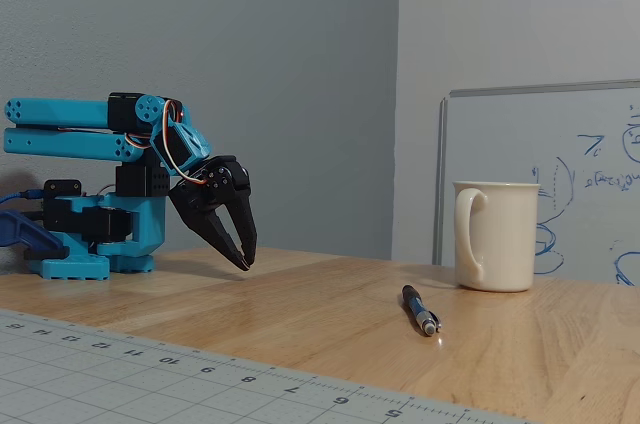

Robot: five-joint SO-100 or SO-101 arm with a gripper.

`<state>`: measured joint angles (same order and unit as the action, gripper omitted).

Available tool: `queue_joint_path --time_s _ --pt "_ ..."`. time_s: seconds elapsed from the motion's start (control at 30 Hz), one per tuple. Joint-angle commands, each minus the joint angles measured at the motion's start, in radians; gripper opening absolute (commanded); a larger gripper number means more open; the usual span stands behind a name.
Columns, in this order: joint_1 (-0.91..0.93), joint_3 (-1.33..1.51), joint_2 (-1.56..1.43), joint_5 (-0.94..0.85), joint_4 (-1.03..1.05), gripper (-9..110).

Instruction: Touch the pen.

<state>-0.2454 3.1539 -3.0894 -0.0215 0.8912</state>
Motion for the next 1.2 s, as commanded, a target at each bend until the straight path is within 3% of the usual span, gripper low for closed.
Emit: queue_joint_path --time_s 0.0,1.17 --pt "0.161 -0.017 -0.259 -0.003 0.264 1" --pt "0.169 -0.057 -0.267 -0.003 0.247 1"
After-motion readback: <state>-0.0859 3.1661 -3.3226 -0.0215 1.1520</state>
